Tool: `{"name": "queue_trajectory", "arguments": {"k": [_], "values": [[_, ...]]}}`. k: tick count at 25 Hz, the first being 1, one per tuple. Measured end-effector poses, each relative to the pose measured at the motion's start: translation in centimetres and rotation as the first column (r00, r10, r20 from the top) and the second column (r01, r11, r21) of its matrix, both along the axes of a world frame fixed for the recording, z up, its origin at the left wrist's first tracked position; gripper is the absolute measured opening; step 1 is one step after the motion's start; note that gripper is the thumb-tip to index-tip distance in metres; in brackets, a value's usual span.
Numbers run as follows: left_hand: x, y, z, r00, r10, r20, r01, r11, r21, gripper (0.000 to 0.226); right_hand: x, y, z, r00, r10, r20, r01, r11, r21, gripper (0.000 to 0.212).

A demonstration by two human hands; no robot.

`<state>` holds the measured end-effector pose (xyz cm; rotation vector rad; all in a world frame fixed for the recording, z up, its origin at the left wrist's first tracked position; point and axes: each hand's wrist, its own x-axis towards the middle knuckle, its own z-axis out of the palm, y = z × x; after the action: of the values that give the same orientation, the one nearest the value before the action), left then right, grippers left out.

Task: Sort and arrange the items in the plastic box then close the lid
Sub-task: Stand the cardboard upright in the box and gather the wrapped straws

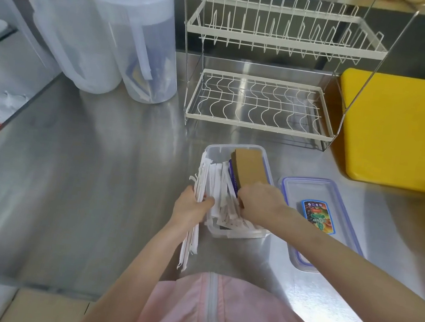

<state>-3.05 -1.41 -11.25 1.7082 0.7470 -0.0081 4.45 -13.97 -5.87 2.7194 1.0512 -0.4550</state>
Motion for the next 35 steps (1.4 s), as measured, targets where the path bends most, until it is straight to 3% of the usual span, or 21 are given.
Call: {"name": "queue_trajectory", "arguments": {"k": [5, 18, 21, 26, 31, 35], "values": [[0.0, 0.1, 0.0, 1.0, -0.011, 0.012, 0.012, 1.0, -0.018, 0.01, -0.8, 0.4, -0.4, 0.999, 0.042, 0.002, -0.042, 0.996, -0.075, 0.016], [-0.2, -0.2, 0.2, 1.0, 0.008, 0.022, -0.007, 0.999, -0.033, 0.013, 0.2, -1.3, -0.4, 0.983, 0.175, -0.052, -0.159, 0.961, 0.226, 0.021], [-0.2, -0.2, 0.3, 1.0, -0.006, 0.006, 0.006, 1.0, -0.026, 0.015, 1.4, -2.4, 0.2, 0.99, 0.142, 0.023, -0.143, 0.969, 0.203, 0.023], [-0.1, -0.2, 0.3, 1.0, 0.003, -0.015, -0.003, 0.999, -0.037, 0.016, 1.8, -3.9, 0.9, 0.992, 0.118, -0.04, -0.114, 0.989, 0.09, 0.024], [-0.2, -0.2, 0.3, 1.0, 0.006, -0.012, -0.007, 0.998, -0.065, 0.013, 1.8, -3.0, 0.6, 0.998, -0.069, -0.003, 0.069, 0.997, 0.038, 0.022], [-0.5, -0.1, 0.5, 0.999, 0.033, 0.002, -0.032, 0.997, -0.071, 0.018, 1.7, -3.3, 1.5, 0.984, -0.178, 0.026, 0.174, 0.977, 0.127, 0.027]]}}
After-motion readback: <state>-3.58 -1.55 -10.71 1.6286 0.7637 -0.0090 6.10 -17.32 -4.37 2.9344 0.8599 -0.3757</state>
